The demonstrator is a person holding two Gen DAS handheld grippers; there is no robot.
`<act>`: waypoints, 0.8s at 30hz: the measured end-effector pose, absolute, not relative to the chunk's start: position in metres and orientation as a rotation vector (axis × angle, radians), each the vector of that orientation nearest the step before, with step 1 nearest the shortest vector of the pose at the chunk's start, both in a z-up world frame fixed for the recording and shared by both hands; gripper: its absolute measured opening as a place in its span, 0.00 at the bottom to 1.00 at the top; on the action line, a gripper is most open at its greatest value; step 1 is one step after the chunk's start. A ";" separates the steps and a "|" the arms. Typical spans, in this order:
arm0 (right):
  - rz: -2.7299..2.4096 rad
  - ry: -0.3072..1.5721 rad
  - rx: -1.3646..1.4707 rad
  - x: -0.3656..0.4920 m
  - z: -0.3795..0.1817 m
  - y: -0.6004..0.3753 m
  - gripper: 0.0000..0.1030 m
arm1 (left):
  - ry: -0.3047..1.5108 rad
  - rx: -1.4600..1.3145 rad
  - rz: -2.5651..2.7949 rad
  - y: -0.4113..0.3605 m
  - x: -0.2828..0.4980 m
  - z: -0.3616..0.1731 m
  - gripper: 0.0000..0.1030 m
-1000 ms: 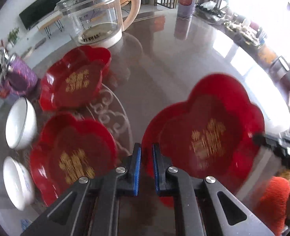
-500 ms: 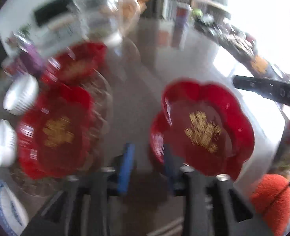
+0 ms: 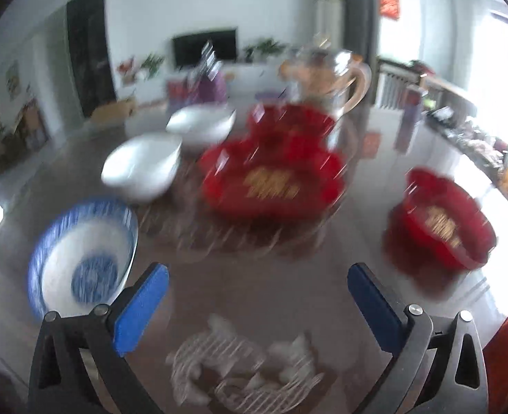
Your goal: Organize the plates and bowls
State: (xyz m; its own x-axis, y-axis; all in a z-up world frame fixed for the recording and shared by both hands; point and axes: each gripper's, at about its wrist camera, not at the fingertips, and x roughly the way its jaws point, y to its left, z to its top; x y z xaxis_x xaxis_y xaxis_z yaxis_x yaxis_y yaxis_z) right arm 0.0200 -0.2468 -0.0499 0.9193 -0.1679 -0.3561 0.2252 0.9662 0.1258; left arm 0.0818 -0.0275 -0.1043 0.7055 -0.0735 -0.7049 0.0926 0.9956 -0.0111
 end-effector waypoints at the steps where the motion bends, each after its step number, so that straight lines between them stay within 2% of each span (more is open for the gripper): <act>1: -0.191 0.363 0.153 0.020 -0.053 -0.242 0.75 | 0.811 0.011 -0.086 -0.022 0.082 -0.114 1.00; 8: -0.093 0.363 0.058 0.013 -0.068 -0.208 0.75 | 0.917 -0.019 -0.064 -0.007 0.083 -0.142 1.00; 24: 0.005 0.360 -0.001 0.011 -0.081 -0.191 0.75 | 0.965 0.009 -0.037 -0.014 0.086 -0.155 1.00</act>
